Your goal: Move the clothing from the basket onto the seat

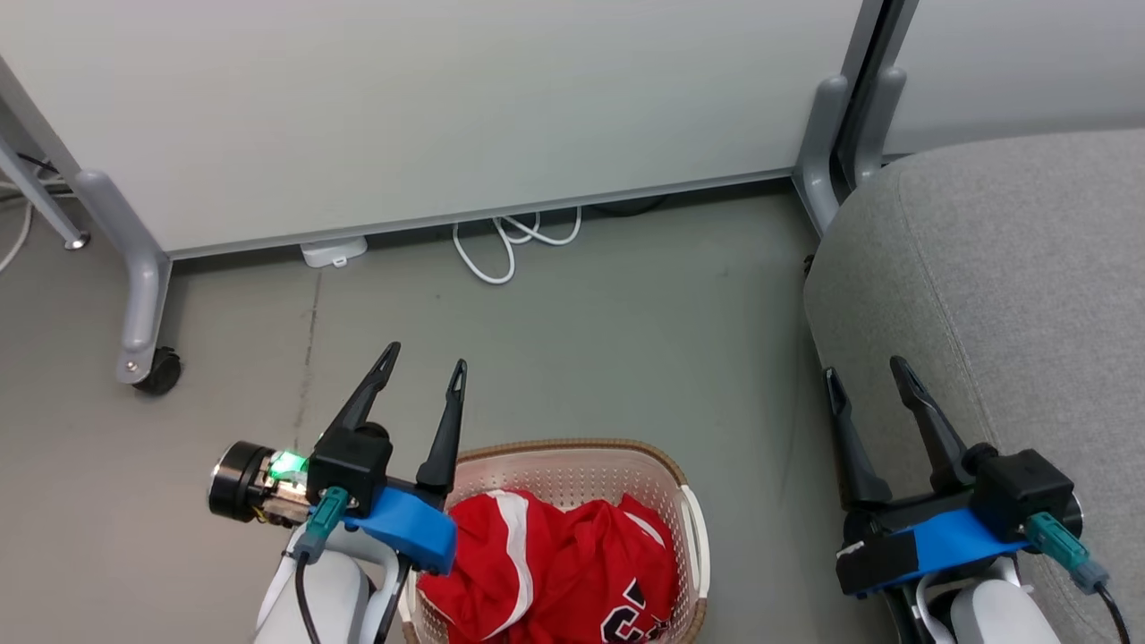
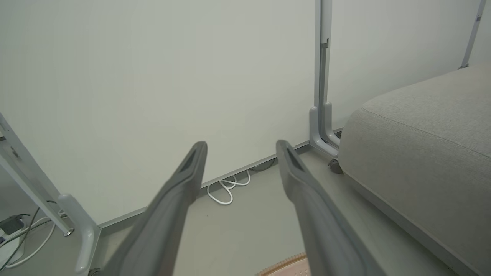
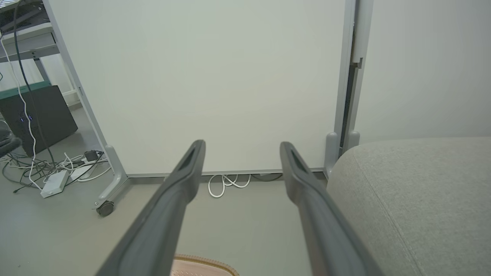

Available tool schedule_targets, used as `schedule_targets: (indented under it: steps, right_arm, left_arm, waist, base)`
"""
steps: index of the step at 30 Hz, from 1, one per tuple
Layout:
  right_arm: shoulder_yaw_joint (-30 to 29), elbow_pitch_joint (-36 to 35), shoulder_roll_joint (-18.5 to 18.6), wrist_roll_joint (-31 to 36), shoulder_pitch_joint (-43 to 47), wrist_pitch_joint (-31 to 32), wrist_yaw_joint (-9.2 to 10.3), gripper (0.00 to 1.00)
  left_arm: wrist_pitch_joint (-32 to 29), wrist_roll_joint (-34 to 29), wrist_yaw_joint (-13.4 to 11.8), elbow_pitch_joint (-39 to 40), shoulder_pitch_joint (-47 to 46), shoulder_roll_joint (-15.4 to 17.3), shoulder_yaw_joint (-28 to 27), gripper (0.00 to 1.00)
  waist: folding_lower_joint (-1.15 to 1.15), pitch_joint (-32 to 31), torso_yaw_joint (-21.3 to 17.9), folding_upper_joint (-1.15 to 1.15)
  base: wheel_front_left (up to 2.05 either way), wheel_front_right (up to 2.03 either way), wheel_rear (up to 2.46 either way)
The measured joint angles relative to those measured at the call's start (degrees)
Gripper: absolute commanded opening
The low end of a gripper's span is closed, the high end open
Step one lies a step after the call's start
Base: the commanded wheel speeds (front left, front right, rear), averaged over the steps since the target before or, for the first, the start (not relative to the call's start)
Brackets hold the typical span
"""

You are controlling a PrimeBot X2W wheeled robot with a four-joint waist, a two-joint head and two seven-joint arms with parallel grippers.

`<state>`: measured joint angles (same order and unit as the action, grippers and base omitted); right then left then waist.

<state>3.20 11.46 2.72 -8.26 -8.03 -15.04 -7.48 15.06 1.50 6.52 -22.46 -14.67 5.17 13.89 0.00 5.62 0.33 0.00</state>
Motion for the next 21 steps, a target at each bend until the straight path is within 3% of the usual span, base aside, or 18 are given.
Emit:
schedule_targets:
  steps: [9, 21]
  right_arm:
    - [-0.5, -1.0, 0.0, 0.1, -3.0, 0.0, 0.0, 1.0]
    - [-0.5, -2.9, 0.0, 0.0, -9.1, 0.0, 0.0, 1.0]
  left_arm:
    - [0.0, -0.3, 0.9, -10.7, -9.1, 2.8, 6.8, 1.0]
    - [0.0, 4.4, 0.9, -26.4, -21.9, 5.7, 22.8, 1.0]
  waist:
    - [0.0, 6.3, -2.3, 0.0]
    - [0.01, 17.5, -5.1, 0.0]
  base:
    - [0.0, 0.0, 0.0]
    - [0.0, 0.0, 0.0]
